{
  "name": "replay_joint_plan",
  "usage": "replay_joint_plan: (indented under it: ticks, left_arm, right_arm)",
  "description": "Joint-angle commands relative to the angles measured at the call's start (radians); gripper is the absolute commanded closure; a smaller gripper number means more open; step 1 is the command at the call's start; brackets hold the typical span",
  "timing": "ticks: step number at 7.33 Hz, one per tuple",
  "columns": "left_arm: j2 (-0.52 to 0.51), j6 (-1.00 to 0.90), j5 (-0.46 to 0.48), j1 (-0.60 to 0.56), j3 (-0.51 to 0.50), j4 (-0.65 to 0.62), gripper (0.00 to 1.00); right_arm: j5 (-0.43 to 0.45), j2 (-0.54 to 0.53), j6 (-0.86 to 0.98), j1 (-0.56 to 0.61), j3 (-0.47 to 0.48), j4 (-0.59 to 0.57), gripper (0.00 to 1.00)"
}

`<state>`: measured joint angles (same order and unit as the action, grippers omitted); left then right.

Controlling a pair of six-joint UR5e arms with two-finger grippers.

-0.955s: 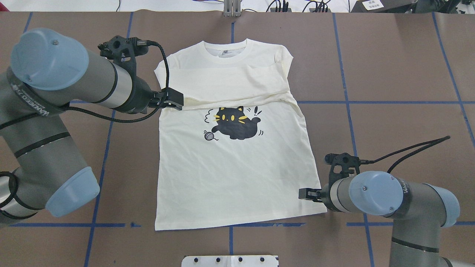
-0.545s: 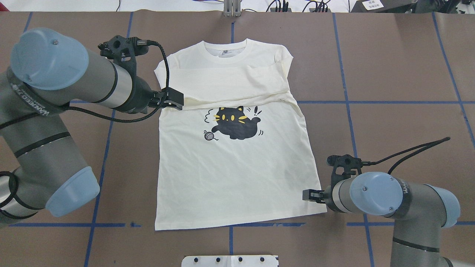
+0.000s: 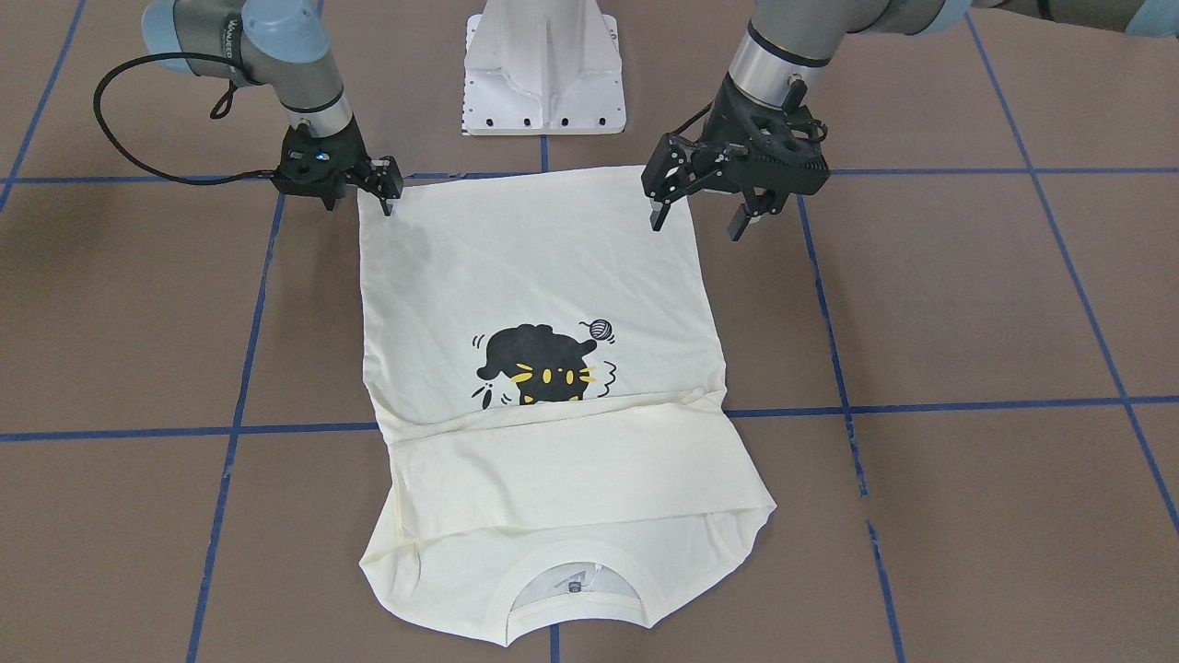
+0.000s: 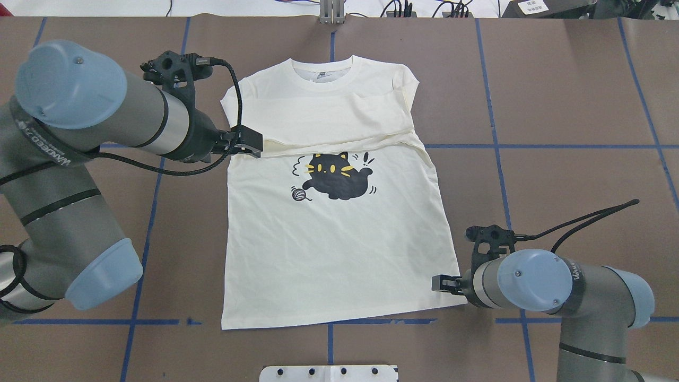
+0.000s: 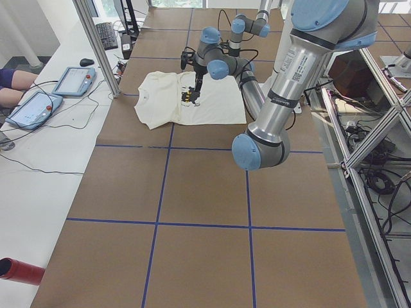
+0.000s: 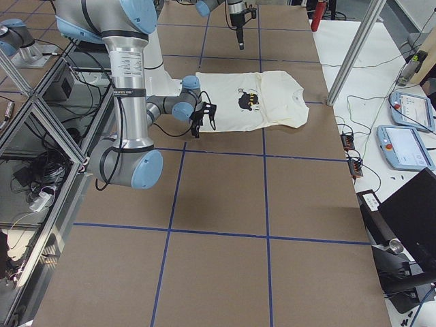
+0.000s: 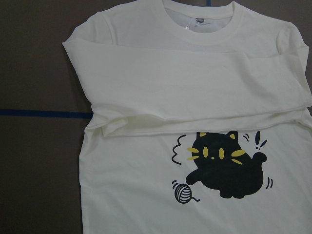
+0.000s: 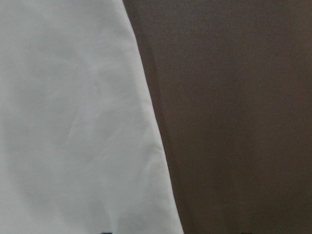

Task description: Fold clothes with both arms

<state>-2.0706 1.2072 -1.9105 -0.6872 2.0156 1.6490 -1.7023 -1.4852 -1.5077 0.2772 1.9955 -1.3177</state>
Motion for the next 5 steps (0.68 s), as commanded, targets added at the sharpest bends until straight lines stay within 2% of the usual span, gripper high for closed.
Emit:
replay_joint_plan:
  ticks: [1, 2, 4, 5]
  left_arm:
    - [-0.002, 0.000, -0.001, 0.000, 0.002, 0.000, 0.00]
    - [-0.002, 0.000, -0.001, 0.000, 0.002, 0.000, 0.00]
    - [-0.002, 0.002, -0.001, 0.000, 0.002, 0.000, 0.00]
    - [-0.002, 0.002, -0.001, 0.000, 0.002, 0.000, 0.00]
  right_arm:
    - [0.001, 0.000, -0.002, -0.018, 0.002, 0.000, 0.12]
    - [0.000, 0.000, -0.003, -0.021, 0.003, 0.000, 0.17]
    - [-0.022, -0.003, -0.002, -0.019, 0.005, 0.000, 0.41]
    - [-0.023, -0.003, -0.002, -0.018, 0.005, 0.000, 0.47]
